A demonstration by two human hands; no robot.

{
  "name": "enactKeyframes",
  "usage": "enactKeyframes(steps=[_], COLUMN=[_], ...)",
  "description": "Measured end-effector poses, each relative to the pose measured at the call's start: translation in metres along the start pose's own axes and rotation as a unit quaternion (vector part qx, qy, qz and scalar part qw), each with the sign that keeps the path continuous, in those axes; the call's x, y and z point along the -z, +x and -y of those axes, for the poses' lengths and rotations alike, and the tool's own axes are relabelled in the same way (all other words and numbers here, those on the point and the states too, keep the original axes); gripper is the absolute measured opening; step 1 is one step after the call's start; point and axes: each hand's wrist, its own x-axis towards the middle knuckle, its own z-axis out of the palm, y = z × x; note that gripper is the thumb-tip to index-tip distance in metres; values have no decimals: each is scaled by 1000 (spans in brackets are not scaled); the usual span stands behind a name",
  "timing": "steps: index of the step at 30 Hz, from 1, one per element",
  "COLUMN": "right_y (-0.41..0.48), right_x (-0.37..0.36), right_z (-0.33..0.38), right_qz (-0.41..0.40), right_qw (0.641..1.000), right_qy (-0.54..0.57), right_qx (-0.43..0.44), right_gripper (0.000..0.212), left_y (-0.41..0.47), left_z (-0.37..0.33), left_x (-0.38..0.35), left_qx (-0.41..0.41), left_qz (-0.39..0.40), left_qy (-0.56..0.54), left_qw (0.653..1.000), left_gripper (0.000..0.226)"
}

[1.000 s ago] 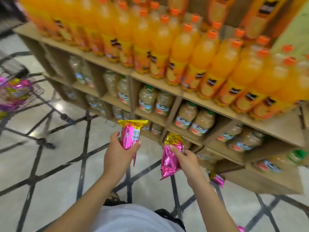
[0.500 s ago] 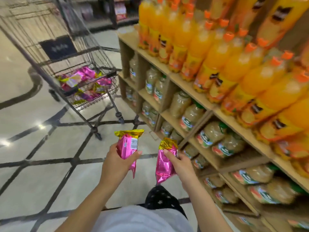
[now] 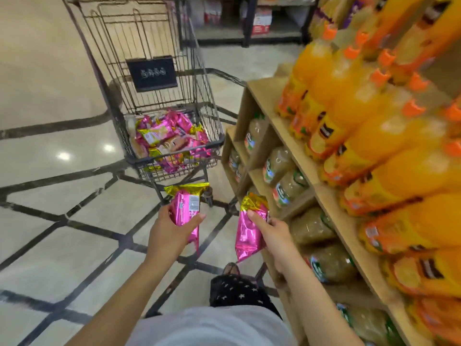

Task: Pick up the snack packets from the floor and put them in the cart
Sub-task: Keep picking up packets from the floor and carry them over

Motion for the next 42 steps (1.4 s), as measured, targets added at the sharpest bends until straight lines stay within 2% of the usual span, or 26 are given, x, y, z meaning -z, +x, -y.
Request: enactKeyframes(steps=[2, 6, 10, 14, 16, 17, 19, 21, 24, 25, 27, 28, 31, 34, 36, 40, 42], right_y=[29, 85, 126, 170, 191, 201, 216, 230, 245, 246, 243, 241, 230, 204, 183, 112, 68], right_x=[1, -17, -53, -98, -120, -130, -151, -170, -192, -196, -200, -199, -180, -154, -133, -105, -92], right_z=[38, 106, 159, 205, 222, 230, 247, 261, 273, 276, 275, 271, 244, 203, 167, 115, 76], right_qz=[28, 34, 48, 41, 26, 21, 15, -1, -17, -28, -43, -60, -130, -185, -216, -283, -334], right_qw=[999, 994, 995, 995, 996, 997, 999, 999, 1000, 1000, 999, 998, 991, 982, 975, 953, 932], right_qy=[-19, -79, -62, -69, -56, -46, -25, -17, 3, 9, 1, -3, -4, -3, -4, -18, -41], right_qx=[13, 60, 63, 57, 58, 54, 44, 34, 7, -1, -14, -12, -26, -35, -61, -110, -133], right_gripper=[34, 61, 62, 98, 105, 107, 106, 108, 113, 108, 87, 76, 71, 94, 100, 64, 57], left_y=[23, 71, 123, 190, 226, 242, 274, 301, 334, 344, 358, 363, 363, 350, 334, 285, 248], left_z=[-25, -54, -70, -82, -89, -94, -104, -114, -130, -132, -137, -139, -143, -137, -135, -132, -129], left_x=[1, 13, 39, 70, 87, 96, 115, 129, 140, 140, 138, 135, 120, 91, 67, 22, -2], left_qx=[9, 13, 10, -10, -11, -8, -5, 7, -2, -12, -27, -35, -66, -129, -186, -325, -392], left_qz=[-26, -72, -95, -86, -67, -60, -43, -33, 7, 15, 27, 34, 70, 138, 201, 287, 323], left_qy=[-22, -53, -45, -45, -24, -17, 7, 29, 65, 86, 142, 164, 225, 307, 375, 488, 525], left_qw=[999, 996, 994, 995, 997, 998, 999, 999, 998, 996, 989, 985, 970, 933, 885, 758, 683], left_gripper=[72, 69, 69, 71, 81, 94, 120, 127, 99, 98, 111, 109, 97, 91, 79, 77, 79])
